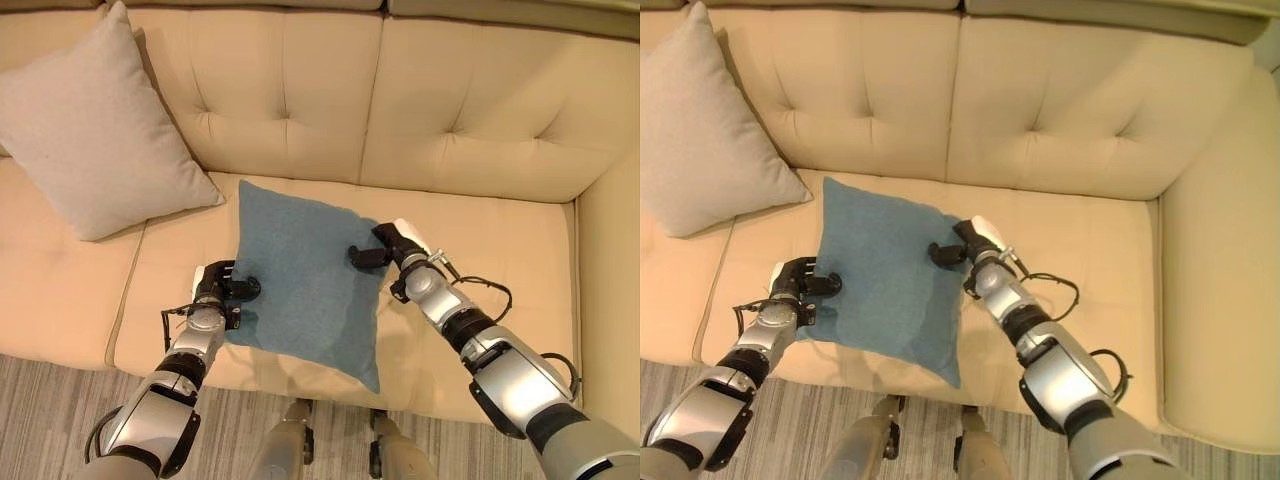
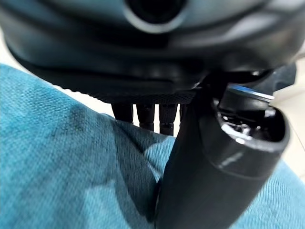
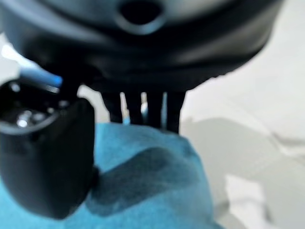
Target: Pick up all the scattered cushions and arrange them neatly on the sofa.
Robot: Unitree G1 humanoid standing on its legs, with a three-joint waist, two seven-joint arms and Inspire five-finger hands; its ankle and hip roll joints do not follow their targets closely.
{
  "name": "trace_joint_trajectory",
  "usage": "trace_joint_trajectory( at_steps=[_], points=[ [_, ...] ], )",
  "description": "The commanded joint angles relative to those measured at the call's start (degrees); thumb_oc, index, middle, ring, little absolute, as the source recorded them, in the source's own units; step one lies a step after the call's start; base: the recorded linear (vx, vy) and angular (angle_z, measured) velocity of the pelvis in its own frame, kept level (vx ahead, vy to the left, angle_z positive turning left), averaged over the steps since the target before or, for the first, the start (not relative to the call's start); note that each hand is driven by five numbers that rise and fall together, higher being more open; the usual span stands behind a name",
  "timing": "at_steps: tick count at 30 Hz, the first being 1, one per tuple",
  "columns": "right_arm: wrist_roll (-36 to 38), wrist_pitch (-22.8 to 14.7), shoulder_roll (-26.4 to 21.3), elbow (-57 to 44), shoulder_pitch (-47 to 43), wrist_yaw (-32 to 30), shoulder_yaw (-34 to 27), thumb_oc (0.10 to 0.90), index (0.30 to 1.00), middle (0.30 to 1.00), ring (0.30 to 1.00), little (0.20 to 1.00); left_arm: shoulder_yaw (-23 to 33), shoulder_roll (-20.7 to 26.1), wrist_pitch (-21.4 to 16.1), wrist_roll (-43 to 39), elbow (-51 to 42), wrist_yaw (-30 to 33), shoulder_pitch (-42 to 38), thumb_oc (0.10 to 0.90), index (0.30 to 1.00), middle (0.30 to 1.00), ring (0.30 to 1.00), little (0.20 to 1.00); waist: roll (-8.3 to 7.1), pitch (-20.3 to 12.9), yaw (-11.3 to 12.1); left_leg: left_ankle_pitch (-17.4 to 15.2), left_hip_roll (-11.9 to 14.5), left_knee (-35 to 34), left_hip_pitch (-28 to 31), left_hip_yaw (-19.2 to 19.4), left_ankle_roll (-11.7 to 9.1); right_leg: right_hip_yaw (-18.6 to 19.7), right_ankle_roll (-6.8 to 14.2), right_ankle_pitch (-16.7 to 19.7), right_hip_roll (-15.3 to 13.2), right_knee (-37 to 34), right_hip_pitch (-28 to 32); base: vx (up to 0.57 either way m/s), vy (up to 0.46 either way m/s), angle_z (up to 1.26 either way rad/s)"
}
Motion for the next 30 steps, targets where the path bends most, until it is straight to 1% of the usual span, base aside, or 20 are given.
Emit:
trace_joint_trajectory(
  at_steps=[1, 3, 5, 6, 7, 8, 9, 11, 12, 16, 17, 19, 20, 21, 23, 24, 25, 27, 28, 30],
  points=[
    [-3.32, -1.89, 2.79, -7.53, 4.01, 2.33, 1.12, 0.4, 0.3, 0.3, 0.3, 0.3, -4.49, -6.69, -2.4, -1.72, -9.39, -2.8, -2.84, 0.4, 0.3, 0.3, 0.3, 0.3, 0.2, -3.59, -0.24, -7.44, -0.77, 3.35, -0.48, -2.91, 0.2, -0.84, 2.44, -3.48, -3.23, 3.65, -0.19, 0.06, 0.02, 0.05],
    [-2.8, -3.19, -0.74, -18.93, 13.15, 1.2, -4.69, 0.4, 0.3, 0.3, 0.3, 0.3, -2.66, -6.88, -2.21, -0.72, -19.9, -1.17, 1.28, 0.4, 0.3, 0.3, 0.3, 0.3, 0.37, -5.21, -0.88, -8.74, -1.28, 3.67, 1.75, -2.92, 0.78, -1.05, 2.97, -4.08, -4.01, 3.77, 1.87, 0.11, 0.06, 0.06],
    [-2.01, -4.16, -3.21, -27.28, 19.38, 0.41, -9.94, 0.4, 0.3, 0.3, 0.3, 0.3, -1.93, -7.16, -1.71, 1.55, -24.86, -0.58, 3.0, 0.4, 0.3, 0.3, 0.3, 0.3, 0.34, -6.64, -1.47, -9.48, -1.73, 3.68, 2.8, -2.9, 1.23, -1.09, 3.38, -4.17, -4.49, 3.94, 2.45, 0.08, 0.065, 0.09],
    [-2.01, -4.15, -3.22, -27.31, 19.42, 0.41, -9.95, 0.4, 0.3, 0.3, 0.3, 0.3, -1.94, -7.17, -1.71, 1.55, -24.87, -0.57, 3.01, 0.4, 0.3, 0.3, 0.3, 0.3, 0.34, -6.64, -1.45, -9.49, -1.73, 3.67, 2.81, -2.89, 1.23, -1.09, 3.39, -4.17, -4.48, 3.94, 2.46, 0.03, 0.056, 0.01],
    [-1.93, -4.79, -4.5, -31.26, 22.04, -0.31, -13.11, 0.4, 0.3, 0.3, 0.3, 0.3, -1.53, -7.47, -1.73, 1.89, -27.08, -0.09, 3.53, 0.4, 0.3, 0.3, 0.3, 0.3, 0.33, -6.86, -1.74, -9.96, -1.83, 3.95, 3.15, -2.53, 1.48, -1.08, 3.79, -4.39, -4.78, 4.89, 2.29, -0.01, 0.085, -0.1],
    [-2.34, -5.61, -6.46, -35.86, 24.94, -1.28, -17.49, 0.4, 0.3, 0.3, 0.3, 0.3, -1.64, -7.39, -2.01, 1.78, -31.13, -0.43, 4.43, 0.4, 0.3, 0.3, 0.3, 0.3, 0.47, -6.39, -2.05, -11.36, -1.43, 5.1, 4.19, -1.24, 2.21, -2.04, 4.51, -5.83, -5.09, 10.26, 1.41, -0.02, 0.096, -0.15],
    [-2.18, -5.83, -6.63, -36.87, 25.86, -1.65, -19.14, 0.4, 0.3, 0.3, 0.3, 0.3, -1.57, -6.88, -2.16, 1.91, -33.16, -0.32, 4.93, 0.4, 0.3, 0.3, 0.3, 0.3, 0.49, -6.27, -1.9, -11.59, -0.9, 5.58, 4.31, -0.26, 2.38, -3.51, 4.82, -5.85, -5.35, 12.63, 0.6, -0.05, 0.071, -0.24],
    [-1.13, -6.44, -7.09, -38.86, 28.08, -2.58, -23.31, 0.4, 0.3, 0.3, 0.3, 0.3, -1.18, -5.49, -2.27, 1.58, -38.33, -1.2, 6.42, 0.4, 0.3, 0.3, 0.3, 0.3, 0.87, -5.64, -1.72, -12.38, 0.78, 6.51, 5.45, 1.92, 2.51, -8.83, 5.22, -6.42, -7.85, 16.09, 0.46, -0.04, -0.032, -0.5],
    [-1.08, -6.67, -7.13, -39.44, 29.15, -2.99, -24.93, 0.4, 0.3, 0.3, 0.3, 0.3, -0.75, -4.99, -2.42, 1.06, -40.19, -1.7, 7.24, 0.4, 0.3, 0.3, 0.3, 0.3, 0.97, -5.75, -1.92, -12.61, 1.55, 6.63, 5.95, 2.44, 2.46, -9.3, 5.15, -6.14, -8.93, 17.07, 0.56, -0.02, -0.133, -0.74],
    [0.01, -7.56, -7.73, -41.23, 34.17, -4.26, -30.83, 0.4, 0.3, 0.3, 0.3, 0.3, -1.08, -3.96, -2.86, 2.42, -43.61, -3.15, 9.48, 0.4, 0.3, 0.3, 0.3, 0.3, 0.71, -6.95, -3.66, -12.86, 3.06, 6.97, 6.78, 2.08, 1.53, -2.65, 5.68, -3.08, -10.73, 15.89, 0.4, 0.03, -0.229, -0.53],
    [0.72, -7.96, -7.75, -41.57, 35.36, -4.28, -31.55, 0.4, 0.3, 0.3, 0.3, 0.3, -1.23, -3.58, -2.96, 3.4, -43.96, -3.03, 10.15, 0.4, 0.3, 0.3, 0.3, 0.3, 0.44, -7.26, -3.98, -12.93, 3.65, 7.28, 7.16, 2.39, 0.99, -2.24, 5.81, -2.04, -11.38, 14.72, 0.81, 0.09, -0.341, -0.25],
    [2.29, -8.34, -7.45, -40.55, 37.09, -3.82, -32.59, 0.4, 0.3, 0.3, 0.3, 0.3, -0.99, -3.04, -3.05, 4.1, -43.57, -3.42, 11.43, 0.4, 0.3, 0.3, 0.3, 0.3, -0.42, -8.55, -4.11, -12.84, 4.65, 7.15, 8.17, 3.15, -0.22, -3.54, 6.36, -3.38, -11.59, 12.07, 3.09, 0.1, -0.352, -0.11],
    [2.32, -8.37, -7.43, -40.57, 37.22, -3.81, -32.59, 0.4, 0.3, 0.3, 0.3, 0.3, -1.04, -3.02, -3.05, 4.11, -43.62, -3.43, 11.56, 0.4, 0.3, 0.3, 0.3, 0.3, -0.43, -8.59, -4.14, -12.79, 4.66, 7.01, 8.33, 3.11, -0.26, -3.64, 6.35, -3.36, -11.58, 11.9, 3.31, 0.13, -0.381, -0.1],
    [2.92, -8.33, -7.42, -40.37, 38.59, -3.36, -32.41, 0.4, 0.3, 0.3, 0.3, 0.3, -0.93, -3.21, -3.07, 2.91, -44.26, -4.0, 13.52, 0.4, 0.3, 0.3, 0.3, 0.3, -0.37, -9.5, -4.23, -12.05, 6.42, 6.57, 9.27, 3.47, -1.48, -4.0, 6.46, -5.23, -10.28, 11.85, 3.94, 0.12, -0.368, -0.23],
    [3.46, -8.54, -7.54, -40.71, 40.1, -3.21, -32.46, 0.4, 0.3, 0.3, 0.3, 0.3, -0.9, -3.43, -2.77, 1.85, -44.67, -4.32, 15.17, 0.4, 0.3, 0.3, 0.3, 0.3, 0.36, -9.9, -4.77, -10.47, 9.42, 5.59, 10.25, 3.29, -3.21, -4.11, 5.21, -8.3, -7.63, 12.7, 4.68, 0.1, -0.42, -0.27],
    [3.46, -8.51, -7.55, -40.77, 40.19, -3.2, -32.46, 0.4, 0.3, 0.3, 0.3, 0.3, -0.91, -3.43, -2.75, 1.85, -44.72, -4.32, 15.25, 0.4, 0.3, 0.3, 0.3, 0.3, 0.44, -9.88, -4.8, -10.42, 9.56, 5.47, 10.37, 3.23, -3.31, -4.18, 5.11, -8.39, -7.49, 12.79, 4.74, 0.04, -0.319, -0.29],
    [4.07, -8.79, -7.59, -41.19, 41.05, -3.05, -32.5, 0.4, 0.3, 0.3, 0.3, 0.3, -1.0, -3.46, -2.68, 1.85, -45.03, -4.4, 15.58, 0.4, 0.3, 0.3, 0.3, 0.3, 0.79, -9.78, -5.16, -9.75, 10.92, 5.3, 10.64, 3.17, -4.01, -4.35, 4.08, -10.15, -6.05, 13.08, 5.39, 0.01, -0.3, -0.13],
    [5.65, -9.31, -7.6, -41.58, 41.88, -3.5, -33.06, 0.4, 0.3, 0.3, 0.3, 0.3, -1.67, -4.48, -2.33, 0.77, -44.95, -4.11, 15.9, 0.4, 0.3, 0.3, 0.3, 0.3, 1.13, -9.24, -5.76, -7.86, 12.92, 6.99, 9.2, 3.01, -4.87, -5.17, 2.41, -11.74, -4.2, 13.58, 5.8, -0.01, -0.404, -0.05],
    [6.96, -9.6, -7.55, -42.29, 42.98, -4.34, -33.87, 0.4, 0.3, 0.3, 0.3, 0.3, -2.28, -5.72, -1.94, 0.0, -45.15, -3.72, 15.72, 0.4, 0.3, 0.3, 0.3, 0.3, 0.7, -8.83, -6.62, -5.99, 14.52, 10.03, 7.84, 5.07, -4.51, -6.64, 1.27, -12.08, -3.32, 13.59, 6.47, -0.03, -0.378, 0.02],
    [7.34, -9.54, -7.51, -42.4, 43.46, -4.98, -34.16, 0.4, 0.3, 0.3, 0.3, 0.3, -3.15, -6.51, -1.84, 0.35, -45.58, -3.75, 15.43, 0.4, 0.3, 0.3, 0.3, 0.3, 0.23, -8.46, -7.52, -7.05, 14.58, 12.21, 7.35, 8.62, -3.34, -7.83, 0.49, -12.27, -3.02, 13.27, 7.27, -0.01, -0.284, 0.26]
  ],
)
